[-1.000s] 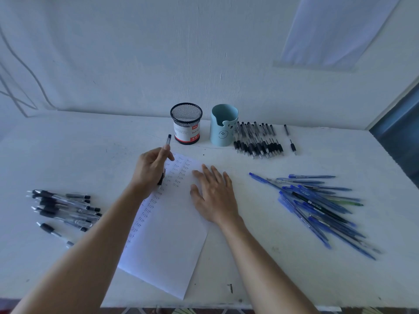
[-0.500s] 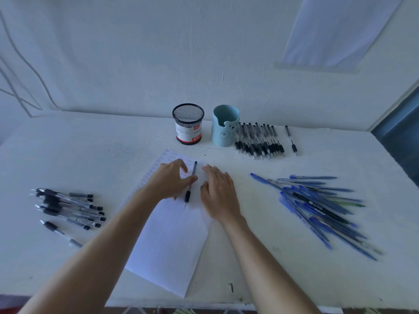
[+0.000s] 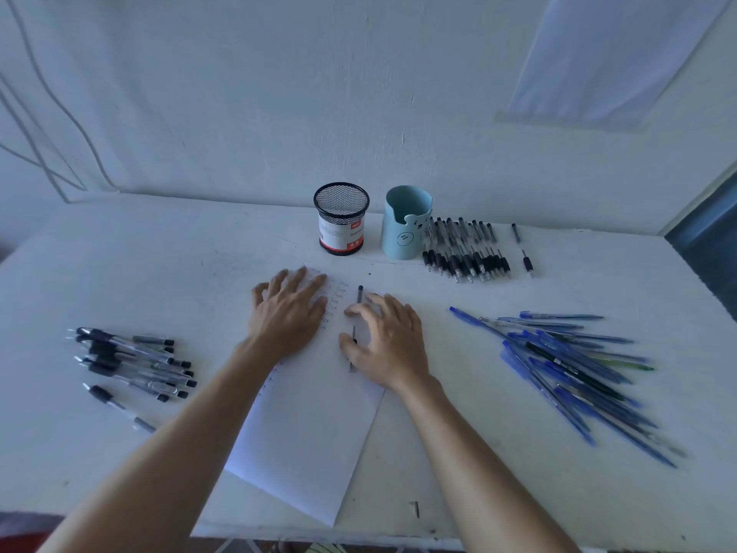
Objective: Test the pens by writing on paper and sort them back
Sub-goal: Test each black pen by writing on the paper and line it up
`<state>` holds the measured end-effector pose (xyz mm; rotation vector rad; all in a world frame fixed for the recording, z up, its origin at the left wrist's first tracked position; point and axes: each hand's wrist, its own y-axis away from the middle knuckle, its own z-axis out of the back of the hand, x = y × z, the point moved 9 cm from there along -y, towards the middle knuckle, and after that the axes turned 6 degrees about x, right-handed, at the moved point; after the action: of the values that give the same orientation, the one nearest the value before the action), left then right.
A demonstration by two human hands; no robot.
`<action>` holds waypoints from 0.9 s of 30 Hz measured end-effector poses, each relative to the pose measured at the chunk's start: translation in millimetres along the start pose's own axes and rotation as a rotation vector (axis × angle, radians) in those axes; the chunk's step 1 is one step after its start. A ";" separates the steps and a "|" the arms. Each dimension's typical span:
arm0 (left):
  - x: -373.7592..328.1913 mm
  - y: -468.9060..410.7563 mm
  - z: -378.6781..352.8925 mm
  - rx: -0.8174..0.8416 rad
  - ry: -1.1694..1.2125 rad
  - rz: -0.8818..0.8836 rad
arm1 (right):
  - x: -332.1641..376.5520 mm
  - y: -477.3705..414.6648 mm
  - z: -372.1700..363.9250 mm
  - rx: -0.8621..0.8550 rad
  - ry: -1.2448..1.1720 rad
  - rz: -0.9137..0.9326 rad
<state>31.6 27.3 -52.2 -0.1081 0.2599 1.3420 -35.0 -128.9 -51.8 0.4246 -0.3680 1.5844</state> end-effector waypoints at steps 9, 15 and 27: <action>-1.8 0.2 2.2 -0.036 -0.012 0.016 | -25.1 7.0 35.4 -0.164 -0.265 -0.211; -2.0 -0.2 2.8 -0.048 -0.010 0.025 | -15.5 1.1 35.7 -0.028 -0.074 -0.124; -2.6 -3.7 1.4 -0.046 0.006 0.039 | -35.9 3.1 58.9 -0.293 -0.340 -0.228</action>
<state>34.9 24.3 -50.5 -0.1459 0.2373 1.3864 -33.9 -188.8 -17.5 0.4902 -0.7738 1.2124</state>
